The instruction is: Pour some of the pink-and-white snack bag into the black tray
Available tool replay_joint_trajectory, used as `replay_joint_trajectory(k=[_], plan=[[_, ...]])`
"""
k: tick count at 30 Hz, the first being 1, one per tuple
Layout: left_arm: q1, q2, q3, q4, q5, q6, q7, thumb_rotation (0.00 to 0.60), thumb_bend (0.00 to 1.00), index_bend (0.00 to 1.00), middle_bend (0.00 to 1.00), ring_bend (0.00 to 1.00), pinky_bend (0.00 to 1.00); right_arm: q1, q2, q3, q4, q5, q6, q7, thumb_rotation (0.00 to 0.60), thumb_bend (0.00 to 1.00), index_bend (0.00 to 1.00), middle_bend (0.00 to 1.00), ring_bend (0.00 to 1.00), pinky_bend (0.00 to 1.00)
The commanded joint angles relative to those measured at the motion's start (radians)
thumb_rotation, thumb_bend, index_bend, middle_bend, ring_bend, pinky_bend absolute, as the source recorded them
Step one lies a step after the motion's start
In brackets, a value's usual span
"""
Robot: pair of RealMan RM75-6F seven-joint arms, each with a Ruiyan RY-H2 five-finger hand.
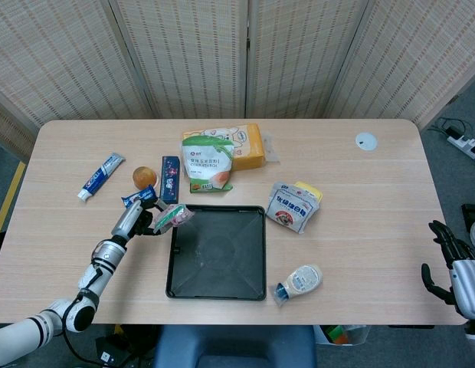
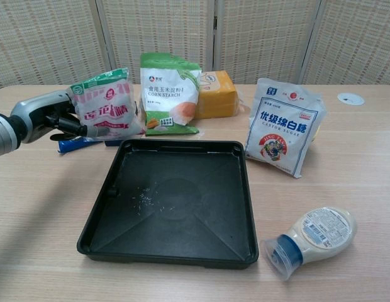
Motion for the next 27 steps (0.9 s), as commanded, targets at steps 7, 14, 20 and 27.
replay_joint_trajectory(k=[7, 14, 20, 27], plan=[[0.017, -0.050, -0.004, 0.247, -0.071, -0.057, -0.056, 0.600, 0.73, 0.71, 0.79, 0.88, 1.00, 0.008, -0.005, 0.001, 0.005, -0.002, -0.010, 0.002, 0.600, 0.55, 0.00, 0.09, 0.25, 0.20], [0.018, -0.098, -0.005, 0.360, -0.101, -0.116, -0.073, 0.600, 0.73, 0.71, 0.79, 0.88, 1.00, 0.007, -0.001, 0.002, -0.005, 0.001, -0.011, -0.007, 0.600, 0.55, 0.00, 0.09, 0.25, 0.20], [0.019, -0.135, -0.004, 0.404, -0.100, -0.143, -0.087, 0.600, 0.73, 0.70, 0.79, 0.88, 1.00, 0.009, 0.001, 0.001, -0.012, -0.001, -0.012, -0.014, 0.600, 0.55, 0.00, 0.09, 0.25, 0.20], [0.007, -0.160, -0.005, 0.415, -0.075, -0.152, -0.098, 0.600, 0.72, 0.70, 0.79, 0.88, 1.00, 0.008, 0.004, 0.000, -0.017, 0.000, -0.012, -0.018, 0.600, 0.55, 0.00, 0.09, 0.25, 0.20]])
